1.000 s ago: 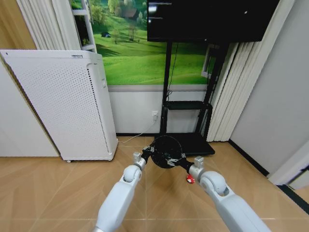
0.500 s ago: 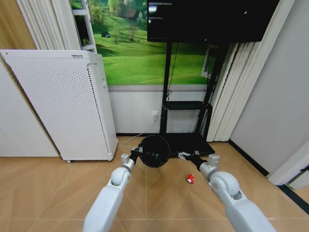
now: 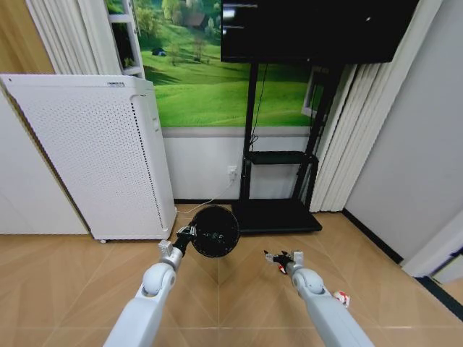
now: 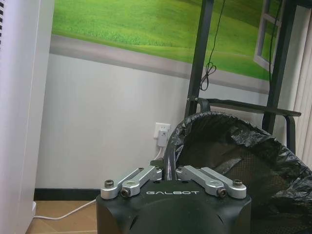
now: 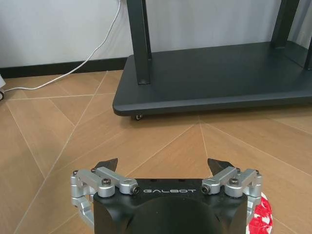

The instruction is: Pick up the trash bin and place the garbage on the floor into it.

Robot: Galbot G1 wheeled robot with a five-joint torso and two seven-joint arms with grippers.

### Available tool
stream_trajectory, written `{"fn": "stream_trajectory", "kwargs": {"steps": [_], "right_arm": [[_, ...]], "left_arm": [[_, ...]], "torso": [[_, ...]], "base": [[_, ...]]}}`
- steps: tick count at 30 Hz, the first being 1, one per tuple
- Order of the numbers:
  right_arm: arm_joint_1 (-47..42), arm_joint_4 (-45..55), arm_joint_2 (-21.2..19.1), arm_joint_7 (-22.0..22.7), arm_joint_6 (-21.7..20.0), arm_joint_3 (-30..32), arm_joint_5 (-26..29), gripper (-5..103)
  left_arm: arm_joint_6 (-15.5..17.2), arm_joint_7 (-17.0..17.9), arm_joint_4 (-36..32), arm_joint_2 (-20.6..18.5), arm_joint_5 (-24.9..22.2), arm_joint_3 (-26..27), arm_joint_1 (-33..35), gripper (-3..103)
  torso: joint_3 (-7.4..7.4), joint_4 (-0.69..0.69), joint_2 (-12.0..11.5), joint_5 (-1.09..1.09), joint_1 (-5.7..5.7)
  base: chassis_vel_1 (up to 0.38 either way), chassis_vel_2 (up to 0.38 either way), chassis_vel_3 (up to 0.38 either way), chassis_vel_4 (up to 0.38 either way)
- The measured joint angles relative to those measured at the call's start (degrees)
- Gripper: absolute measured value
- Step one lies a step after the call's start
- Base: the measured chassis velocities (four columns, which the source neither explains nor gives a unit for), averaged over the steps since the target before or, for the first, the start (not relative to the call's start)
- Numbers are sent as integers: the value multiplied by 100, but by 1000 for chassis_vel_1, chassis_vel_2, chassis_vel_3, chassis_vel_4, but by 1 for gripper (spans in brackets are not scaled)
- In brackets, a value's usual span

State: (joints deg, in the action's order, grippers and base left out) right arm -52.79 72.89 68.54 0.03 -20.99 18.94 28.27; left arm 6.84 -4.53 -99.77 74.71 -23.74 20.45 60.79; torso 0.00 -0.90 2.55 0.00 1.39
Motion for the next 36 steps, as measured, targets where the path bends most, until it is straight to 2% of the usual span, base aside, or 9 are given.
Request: {"fn": "stream_trajectory", "kwargs": {"steps": [11,36], "right_arm": [[-159,368,-140,-100,-158,146,2,100],[-223,593,-137,-120,-275,165,-30,100]], "left_arm": [[-18,-64,-48,43,50,-10,52,7],[-18,-132,-111,24,28,-13,82,7]], "torso": [[0,-1,0,0,0],[0,-1,0,0,0]], "base": [[-7,-6,11,7],[-40,-39,40,39]]}}
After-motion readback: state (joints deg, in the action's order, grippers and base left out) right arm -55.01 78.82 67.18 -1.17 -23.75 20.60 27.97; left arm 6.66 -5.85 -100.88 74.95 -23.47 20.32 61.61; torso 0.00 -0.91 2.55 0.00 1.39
